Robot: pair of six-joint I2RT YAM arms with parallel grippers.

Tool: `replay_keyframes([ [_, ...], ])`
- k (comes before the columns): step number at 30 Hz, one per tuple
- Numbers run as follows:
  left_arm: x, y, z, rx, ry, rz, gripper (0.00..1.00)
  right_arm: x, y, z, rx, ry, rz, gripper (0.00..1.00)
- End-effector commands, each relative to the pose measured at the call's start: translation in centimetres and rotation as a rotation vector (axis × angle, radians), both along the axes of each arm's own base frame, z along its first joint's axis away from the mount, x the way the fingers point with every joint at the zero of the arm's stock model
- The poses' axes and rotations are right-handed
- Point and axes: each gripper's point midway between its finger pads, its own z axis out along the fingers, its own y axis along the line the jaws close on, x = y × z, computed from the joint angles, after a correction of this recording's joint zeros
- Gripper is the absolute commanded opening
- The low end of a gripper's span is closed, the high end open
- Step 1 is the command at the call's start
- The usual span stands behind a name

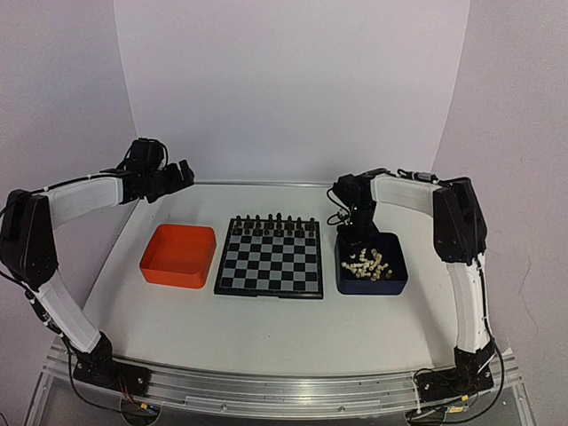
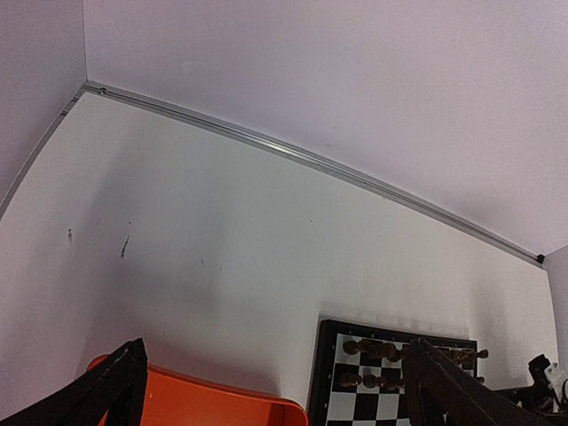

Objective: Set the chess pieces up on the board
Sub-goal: Pick up the chess piece from the storage box, then place the chess piece on the chessboard.

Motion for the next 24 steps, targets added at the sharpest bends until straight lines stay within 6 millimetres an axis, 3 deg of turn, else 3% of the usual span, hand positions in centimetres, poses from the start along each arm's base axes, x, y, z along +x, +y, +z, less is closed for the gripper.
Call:
replay_keyframes([
  [1, 1.0, -0.5, 2.4, -0.026, -0.059, -0.013, 1.0, 0.8, 0.5, 5.9, 0.022, -0.128, 0.024, 0.0],
  [6, 1.0, -0.7, 2.1, -0.027, -0.052, -0.019, 1.0, 0.2, 0.9, 8.2, 0.048, -0.165, 0.036, 0.0],
  [13, 0.9, -0.8, 1.9, -0.031, -0.047, -0.025, 1.0, -3.5, 4.4, 11.9, 0.068, -0.191, 0.183, 0.0],
  [17, 0.7, -0.8, 1.8, -0.032, -0.046, -0.028, 1.0, -6.4, 7.2, 11.4, 0.077, -0.122, 0.242, 0.0],
  [24, 0.3, -0.5, 1.8, -0.023, -0.049, -0.026, 1.0, -10.3, 11.1, 8.4, 0.079, -0.018, 0.333, 0.0],
])
